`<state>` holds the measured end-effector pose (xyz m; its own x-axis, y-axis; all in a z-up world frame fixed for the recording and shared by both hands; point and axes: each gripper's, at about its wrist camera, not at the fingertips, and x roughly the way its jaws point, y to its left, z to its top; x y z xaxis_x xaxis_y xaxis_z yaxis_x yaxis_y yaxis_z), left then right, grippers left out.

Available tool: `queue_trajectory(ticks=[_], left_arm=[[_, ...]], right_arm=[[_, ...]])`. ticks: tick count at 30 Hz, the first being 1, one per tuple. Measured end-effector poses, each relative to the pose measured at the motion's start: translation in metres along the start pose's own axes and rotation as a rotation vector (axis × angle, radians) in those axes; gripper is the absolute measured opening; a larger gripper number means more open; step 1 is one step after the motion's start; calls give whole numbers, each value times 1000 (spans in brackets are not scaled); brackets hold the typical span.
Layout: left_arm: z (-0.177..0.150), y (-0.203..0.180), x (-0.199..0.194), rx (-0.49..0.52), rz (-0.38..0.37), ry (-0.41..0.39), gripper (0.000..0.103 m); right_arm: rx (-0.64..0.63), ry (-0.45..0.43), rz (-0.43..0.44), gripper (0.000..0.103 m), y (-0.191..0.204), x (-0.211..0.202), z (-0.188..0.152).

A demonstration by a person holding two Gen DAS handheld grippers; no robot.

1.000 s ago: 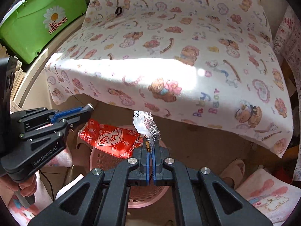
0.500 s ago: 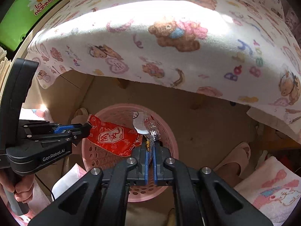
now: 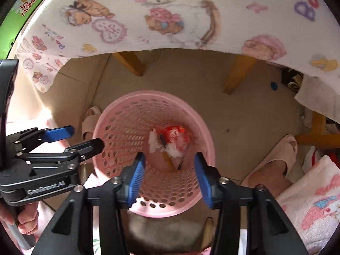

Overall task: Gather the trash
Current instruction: 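Carry the black stick and red wrapper down into the pink basket and release both, then raise both open tools back toward the chair seat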

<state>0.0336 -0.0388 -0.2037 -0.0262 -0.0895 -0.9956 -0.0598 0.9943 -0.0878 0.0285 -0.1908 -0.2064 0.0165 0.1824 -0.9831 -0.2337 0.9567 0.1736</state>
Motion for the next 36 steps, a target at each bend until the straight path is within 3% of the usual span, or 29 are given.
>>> queue_trajectory(ticks=[4, 8, 14, 16, 20, 23, 25, 30, 33, 36], left_arm=[[2, 10, -4, -34, -23, -6, 74], [4, 11, -19, -28, -29, -70, 74], [5, 22, -52, -58, -83, -172, 74], [6, 26, -72, -56, -74, -265, 74], [-8, 27, -130, -50, -39, -577, 74], [-19, 27, -162, -45, 10, -755, 75], [-24, 30, -173, -50, 29, -827, 78], [-21, 35, -183, -36, 39, -867, 87], [-12, 40, -186, -49, -55, -846, 87], [5, 46, -195, -67, -74, -829, 87]], right_arm=[[13, -36, -19, 55, -3, -7, 1], [-5, -100, -51, 55, -2, -23, 3], [-41, -289, -97, 60, -1, -73, 7], [-37, -359, -81, 60, -2, -93, 6], [-42, -518, -51, 62, -1, -131, 1], [-87, -640, -102, 68, 3, -156, -3], [-89, -712, -131, 72, 2, -171, -5], [-74, -733, -132, 72, -4, -185, 8], [-87, -745, -153, 75, -6, -186, 10], [-138, -774, -207, 79, -3, -190, 17]])
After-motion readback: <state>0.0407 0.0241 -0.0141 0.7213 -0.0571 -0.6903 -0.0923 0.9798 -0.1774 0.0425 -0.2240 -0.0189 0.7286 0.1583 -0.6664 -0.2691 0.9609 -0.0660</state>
